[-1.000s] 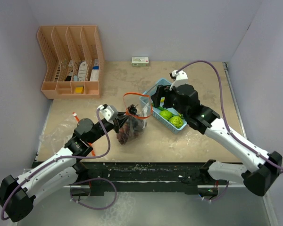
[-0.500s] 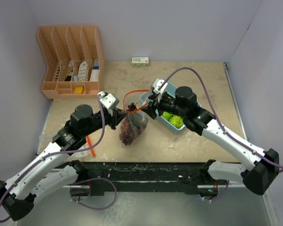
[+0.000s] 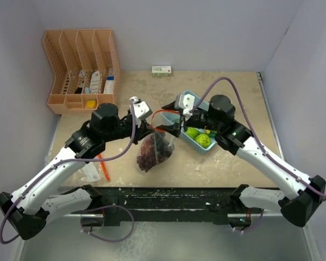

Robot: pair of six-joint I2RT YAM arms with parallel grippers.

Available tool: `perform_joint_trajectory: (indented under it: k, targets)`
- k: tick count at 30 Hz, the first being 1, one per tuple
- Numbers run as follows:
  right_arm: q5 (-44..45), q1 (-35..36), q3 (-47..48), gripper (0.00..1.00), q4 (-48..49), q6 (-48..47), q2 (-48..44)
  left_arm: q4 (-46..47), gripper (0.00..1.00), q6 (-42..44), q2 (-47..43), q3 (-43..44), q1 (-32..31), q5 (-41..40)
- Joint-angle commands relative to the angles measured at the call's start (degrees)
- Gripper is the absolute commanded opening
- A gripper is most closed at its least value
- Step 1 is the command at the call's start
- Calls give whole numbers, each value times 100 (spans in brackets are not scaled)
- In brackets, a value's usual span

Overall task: Place the food in the zip-top bag and seal the zipper
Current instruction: Zip the zipper food storage bag at the center of the board.

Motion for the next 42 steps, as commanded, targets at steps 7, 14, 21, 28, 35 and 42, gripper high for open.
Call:
perform_joint_trajectory:
  k: [7, 14, 21, 28, 35, 42]
  targets:
    - [-2191, -1, 847, 72, -1200, -1368, 993, -519, 0, 538, -769, 463, -22, 128]
    - [-2738, -12, 938, 72, -1321, -1640, 1270, -655, 0, 607, -939, 227, -24, -55]
    - [-2952, -12, 1180, 73, -1387, -1580, 1888, -358, 0, 666, -917, 74, -21, 332]
    - [-2007, -12, 882, 74, -318, -819, 1565, -363, 0, 690, -836, 24, -18, 386]
    - [-1229, -9, 753, 75, -151, -841, 1048, -330, 0, 667, -806, -38, -24, 376]
    - [-2189, -6, 1203, 79, -1051, -1424, 1374, -333, 0, 680, -704, 9, -24, 434]
